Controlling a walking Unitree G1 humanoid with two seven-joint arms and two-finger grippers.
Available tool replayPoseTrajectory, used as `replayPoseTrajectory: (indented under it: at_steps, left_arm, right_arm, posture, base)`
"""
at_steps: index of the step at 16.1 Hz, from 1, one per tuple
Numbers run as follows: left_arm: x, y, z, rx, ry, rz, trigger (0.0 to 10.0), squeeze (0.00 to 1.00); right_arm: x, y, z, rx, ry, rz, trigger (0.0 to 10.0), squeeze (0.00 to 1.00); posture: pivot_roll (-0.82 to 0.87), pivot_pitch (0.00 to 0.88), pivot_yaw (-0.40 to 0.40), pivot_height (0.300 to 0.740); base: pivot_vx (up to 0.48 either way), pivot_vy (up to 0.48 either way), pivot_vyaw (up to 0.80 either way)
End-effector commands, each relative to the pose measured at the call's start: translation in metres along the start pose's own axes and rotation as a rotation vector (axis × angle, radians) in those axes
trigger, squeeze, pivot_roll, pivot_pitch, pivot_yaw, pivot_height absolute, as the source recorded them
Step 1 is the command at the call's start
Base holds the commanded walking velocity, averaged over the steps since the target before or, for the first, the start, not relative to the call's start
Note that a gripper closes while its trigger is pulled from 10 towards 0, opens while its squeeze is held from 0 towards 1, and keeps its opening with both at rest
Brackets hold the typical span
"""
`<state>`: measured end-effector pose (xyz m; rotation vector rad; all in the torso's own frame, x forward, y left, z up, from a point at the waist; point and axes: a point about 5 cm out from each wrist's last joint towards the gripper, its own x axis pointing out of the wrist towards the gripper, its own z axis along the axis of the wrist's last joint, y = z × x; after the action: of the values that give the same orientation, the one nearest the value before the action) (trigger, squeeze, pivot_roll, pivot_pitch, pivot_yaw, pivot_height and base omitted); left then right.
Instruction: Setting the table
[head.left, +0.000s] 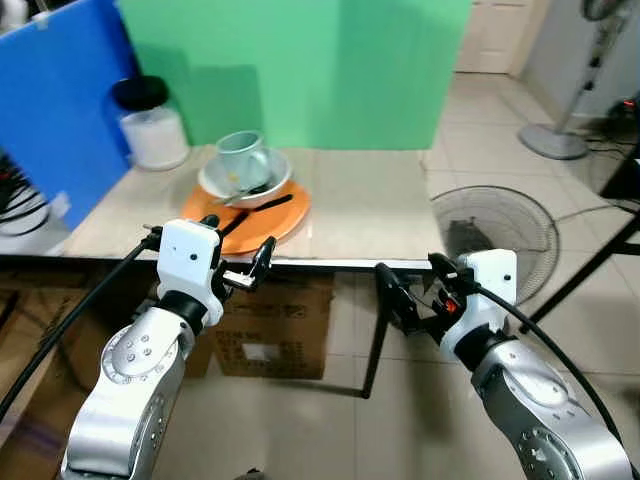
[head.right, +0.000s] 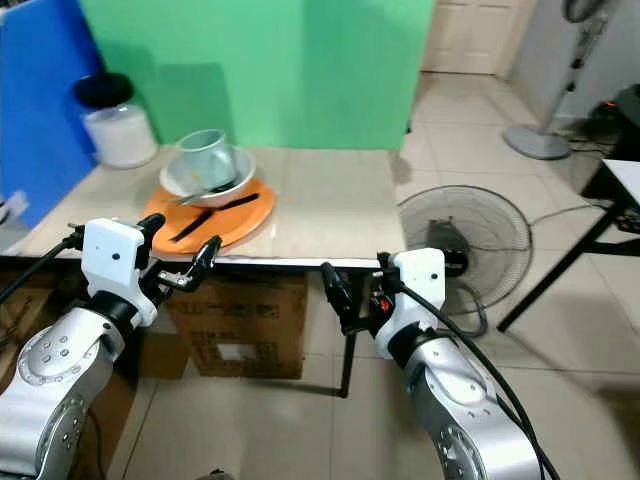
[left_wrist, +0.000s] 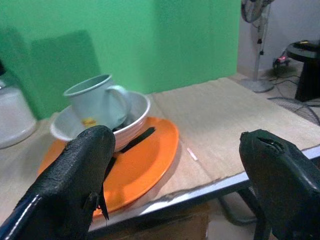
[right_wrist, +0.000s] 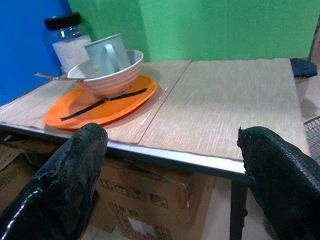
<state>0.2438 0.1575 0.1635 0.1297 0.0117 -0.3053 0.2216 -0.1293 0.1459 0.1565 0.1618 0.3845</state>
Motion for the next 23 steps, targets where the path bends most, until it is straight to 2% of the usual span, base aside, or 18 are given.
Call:
replayPoseTrajectory:
  at_steps: [1,5,6,10,11,12,18,21,22,23]
  left_arm:
    - [-0.001,0.003,0.005,0.007,-0.013,0.002,10.0,0.0]
    - [-0.001,0.003,0.004,0.006,-0.01,0.0,10.0,0.0]
    - [-0.002,0.004,0.005,0.007,-0.011,0.0,10.0,0.0]
    - [-0.003,0.006,0.011,0.039,-0.026,-0.005,10.0,0.0]
    - [-0.002,0.006,0.013,0.046,-0.03,-0.01,10.0,0.0]
    - [-0.001,0.006,0.014,0.051,-0.034,-0.019,10.0,0.0]
    - [-0.004,0.005,0.017,0.063,-0.031,-0.08,10.0,0.0]
    - [-0.006,0.006,0.016,0.07,-0.024,-0.099,10.0,0.0]
    - [-0.006,0.007,0.015,0.071,-0.015,-0.111,10.0,0.0]
    - [-0.006,0.008,0.013,0.075,-0.006,-0.115,10.0,0.0]
  right_arm:
    - [0.001,0.0,0.002,0.005,-0.009,0.005,10.0,0.0]
    - [0.002,0.0,0.004,-0.029,-0.011,0.021,10.0,0.0]
    - [0.002,0.001,0.005,-0.035,-0.01,0.025,10.0,0.19]
    - [0.007,0.003,0.007,-0.046,-0.02,0.058,10.0,0.15]
    - [0.008,0.002,0.008,-0.041,-0.025,0.058,10.0,0.04]
    - [0.009,0.001,0.01,-0.036,-0.033,0.053,10.0,0.0]
    - [0.014,0.001,0.018,-0.053,-0.056,0.07,10.0,0.0]
    - [0.019,0.002,0.023,-0.043,-0.072,0.084,10.0,0.0]
    - [0.023,0.005,0.025,-0.03,-0.078,0.109,10.0,1.0]
    - [0.026,0.007,0.027,-0.013,-0.086,0.127,10.0,1.0]
  posture:
    - [0.07,0.027,0.027,0.74]
    - [0.07,0.031,0.025,0.74]
    - [0.07,0.031,0.025,0.74]
    - [0.08,0.032,0.021,0.74]
    - [0.08,0.033,0.02,0.74]
    - [0.08,0.034,0.02,0.74]
    - [0.08,0.038,0.02,0.74]
    - [0.08,0.041,0.018,0.74]
    - [0.08,0.043,0.02,0.74]
    - [0.07,0.045,0.021,0.74]
  base:
    - [0.337,0.0,0.0]
    - [0.339,0.0,0.14]
    - [0.337,0.0,0.8]
    - [0.34,0.0,0.8]
    - [0.334,0.0,0.0]
    - [0.33,0.0,0.0]
    - [0.312,0.0,0.0]
    - [0.0,0.0,0.0]
    - [0.0,0.0,0.0]
    - [0.0,0.0,0.0]
